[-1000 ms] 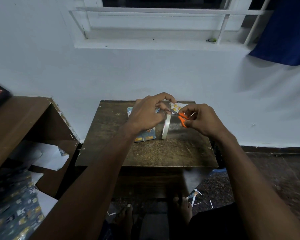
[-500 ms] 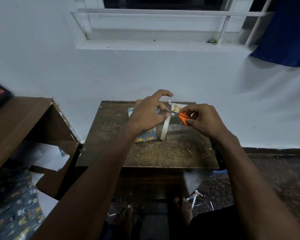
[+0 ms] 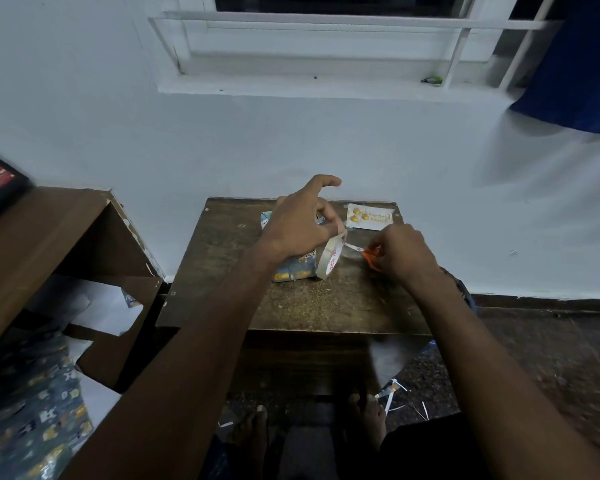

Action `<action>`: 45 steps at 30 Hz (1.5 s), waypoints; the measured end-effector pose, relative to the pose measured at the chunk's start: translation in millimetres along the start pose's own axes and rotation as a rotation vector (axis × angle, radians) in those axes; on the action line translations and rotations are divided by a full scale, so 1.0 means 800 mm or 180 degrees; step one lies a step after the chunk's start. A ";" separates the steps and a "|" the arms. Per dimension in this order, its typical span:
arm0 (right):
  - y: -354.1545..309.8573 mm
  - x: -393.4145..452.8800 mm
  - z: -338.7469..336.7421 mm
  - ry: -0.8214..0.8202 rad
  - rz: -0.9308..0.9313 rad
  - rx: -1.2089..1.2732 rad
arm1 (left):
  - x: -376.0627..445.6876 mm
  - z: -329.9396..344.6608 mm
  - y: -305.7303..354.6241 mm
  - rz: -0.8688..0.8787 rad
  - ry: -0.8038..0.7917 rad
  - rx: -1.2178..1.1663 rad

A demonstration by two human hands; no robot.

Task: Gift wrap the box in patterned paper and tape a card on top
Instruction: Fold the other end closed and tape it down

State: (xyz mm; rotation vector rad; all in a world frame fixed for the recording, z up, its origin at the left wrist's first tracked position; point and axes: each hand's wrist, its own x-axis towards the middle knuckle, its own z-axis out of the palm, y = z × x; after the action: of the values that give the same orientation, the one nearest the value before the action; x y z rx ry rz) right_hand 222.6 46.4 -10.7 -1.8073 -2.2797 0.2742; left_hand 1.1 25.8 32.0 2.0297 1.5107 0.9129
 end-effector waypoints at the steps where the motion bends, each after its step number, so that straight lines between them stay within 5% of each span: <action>1: -0.004 0.000 0.001 -0.0093 0.0011 -0.0088 | 0.000 0.000 0.000 0.0005 -0.0018 -0.0016; 5: -0.012 0.001 -0.001 0.0143 0.0037 -0.0292 | -0.001 -0.003 0.000 0.0028 -0.0125 -0.0141; 7: -0.013 -0.002 -0.006 0.0360 -0.0158 0.0398 | -0.001 -0.006 0.000 0.0045 -0.0224 -0.0295; 11: -0.030 -0.010 -0.015 -0.0083 -0.0884 0.2230 | -0.001 -0.009 0.000 0.0054 -0.0312 -0.0508; 19: -0.027 -0.012 -0.011 -0.0373 -0.0714 0.3065 | -0.002 -0.004 0.000 0.0252 0.0120 -0.1225; 30: -0.022 -0.019 -0.038 -0.0036 -0.1129 0.3084 | -0.003 0.001 0.013 -0.0028 0.0609 -0.1330; 40: -0.003 -0.011 -0.045 0.0236 -0.1177 0.2708 | -0.004 -0.001 0.018 -0.0322 0.0228 -0.0805; 45: 0.004 -0.001 -0.013 0.0586 -0.0708 0.1201 | -0.001 -0.012 0.022 -0.0538 0.0115 -0.1441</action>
State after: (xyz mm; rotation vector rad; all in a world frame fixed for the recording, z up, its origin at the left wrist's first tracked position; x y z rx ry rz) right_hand 228.4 46.5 -1.7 -1.3260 -2.1054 0.4439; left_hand 5.6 19.3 50.7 1.5483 1.3224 1.1085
